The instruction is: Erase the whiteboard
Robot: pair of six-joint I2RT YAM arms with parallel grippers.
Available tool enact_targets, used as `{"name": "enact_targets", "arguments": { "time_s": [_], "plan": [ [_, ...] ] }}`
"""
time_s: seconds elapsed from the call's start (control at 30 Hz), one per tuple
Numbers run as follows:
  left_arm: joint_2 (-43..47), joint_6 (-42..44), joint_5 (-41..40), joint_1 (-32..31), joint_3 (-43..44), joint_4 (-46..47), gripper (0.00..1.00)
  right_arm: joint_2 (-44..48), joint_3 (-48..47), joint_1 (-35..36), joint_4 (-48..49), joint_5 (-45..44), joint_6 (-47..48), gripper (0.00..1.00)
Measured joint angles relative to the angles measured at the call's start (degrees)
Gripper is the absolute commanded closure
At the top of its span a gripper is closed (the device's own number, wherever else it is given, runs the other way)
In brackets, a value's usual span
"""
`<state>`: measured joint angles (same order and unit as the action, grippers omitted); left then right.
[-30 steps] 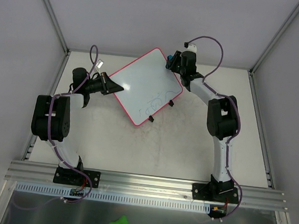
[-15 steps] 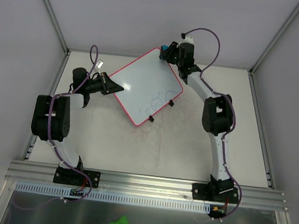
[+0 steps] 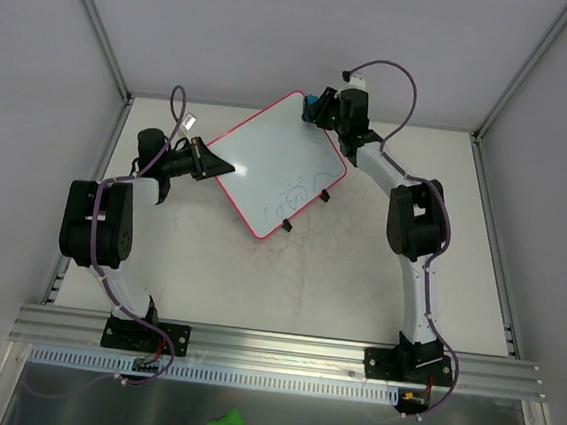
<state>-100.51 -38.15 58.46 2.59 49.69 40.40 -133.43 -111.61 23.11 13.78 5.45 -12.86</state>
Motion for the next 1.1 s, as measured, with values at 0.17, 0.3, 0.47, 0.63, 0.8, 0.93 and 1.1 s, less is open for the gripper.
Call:
{"name": "enact_targets", "arguments": {
  "time_s": [0.17,0.3,0.47,0.63,0.8,0.93,1.1],
  "plan": [
    [0.0,0.0,0.0,0.0,0.0,0.0,1.0,4.3,8.0,0.0,0.8,0.2,0.7,1.0],
    [0.0,0.1,0.0,0.0,0.0,0.0,1.0,8.1,14.7,-0.2,0.2,0.3,1.1,1.0],
    [0.0,0.2,0.1,0.0,0.0,0.2,1.0,12.0,21.8,-0.8,-1.0,0.8,1.4,1.0],
    [0.0,0.2,0.0,0.0,0.1,0.3,1.0,13.1,25.4,-2.5,-1.5,2.3,-0.1,1.0],
    [0.0,0.2,0.0,-0.2,0.2,0.4,1.0,13.3,25.6,-3.9,-5.7,1.0,-2.2,1.0],
    [0.0,0.2,0.0,-0.2,0.2,0.4,1.0,13.4,24.3,-4.1,-12.2,-2.6,-2.0,1.0],
    [0.0,0.2,0.1,-0.2,0.3,0.4,1.0,13.4,23.3,-4.1,-19.6,-7.3,-0.1,1.0]
  ]
}}
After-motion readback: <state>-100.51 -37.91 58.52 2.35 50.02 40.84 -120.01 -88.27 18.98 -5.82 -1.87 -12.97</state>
